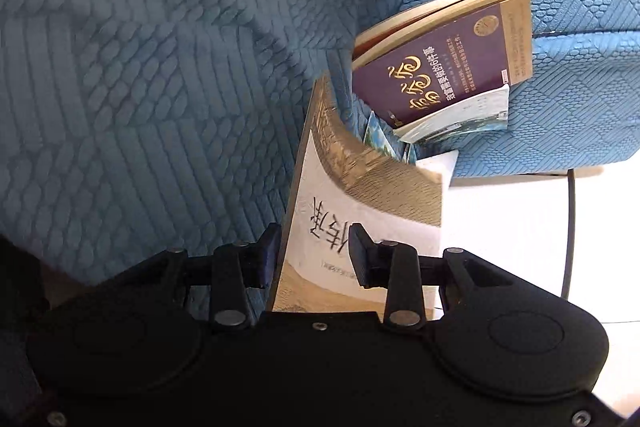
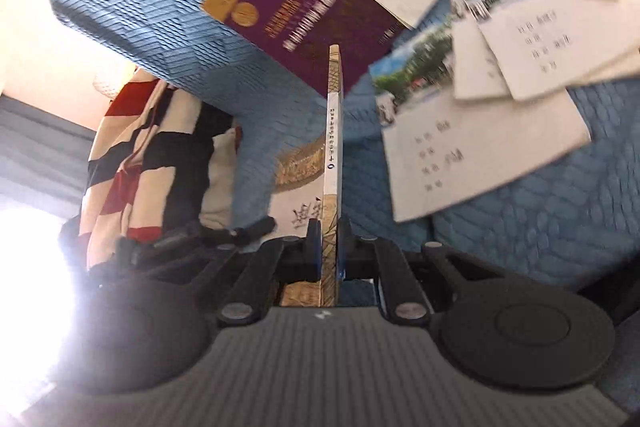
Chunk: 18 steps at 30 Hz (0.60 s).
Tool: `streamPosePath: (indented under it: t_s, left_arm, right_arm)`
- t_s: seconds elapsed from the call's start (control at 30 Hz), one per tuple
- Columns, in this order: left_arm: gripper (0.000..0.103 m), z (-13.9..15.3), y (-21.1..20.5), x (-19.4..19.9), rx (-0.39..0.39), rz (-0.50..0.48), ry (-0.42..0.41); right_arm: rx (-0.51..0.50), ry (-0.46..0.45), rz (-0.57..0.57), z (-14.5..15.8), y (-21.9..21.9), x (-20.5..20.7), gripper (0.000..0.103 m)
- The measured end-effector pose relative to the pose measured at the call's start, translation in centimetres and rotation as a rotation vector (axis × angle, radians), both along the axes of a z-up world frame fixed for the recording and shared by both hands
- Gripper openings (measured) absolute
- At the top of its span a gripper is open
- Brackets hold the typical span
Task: Organize objects
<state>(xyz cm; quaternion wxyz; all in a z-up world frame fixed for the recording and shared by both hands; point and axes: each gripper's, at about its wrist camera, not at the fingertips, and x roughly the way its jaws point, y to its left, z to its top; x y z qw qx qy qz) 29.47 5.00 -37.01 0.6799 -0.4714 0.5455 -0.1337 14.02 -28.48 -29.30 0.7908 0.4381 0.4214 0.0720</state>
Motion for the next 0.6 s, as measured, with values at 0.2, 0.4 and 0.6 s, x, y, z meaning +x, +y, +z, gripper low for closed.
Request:
streamPosePath:
  t_s: [0.2, 0.4, 0.6]
  left_arm:
    - [0.033, 0.7, 0.7, 0.9, 0.085, -0.026, -0.013]
    - [0.033, 0.9, 1.8, 1.2, 0.147, -0.043, -0.026]
    - [0.032, -0.7, 2.4, 1.8, 0.147, -0.04, -0.01]
  right_arm:
    - [0.022, -0.008, 0.011, -1.6, 0.9, 1.0, 0.011]
    - [-0.003, -0.019, 0.038, -2.2, 2.2, 2.8, 0.01]
    - [-0.065, 0.005, 0.055, -3.9, 3.1, 3.5, 0.011]
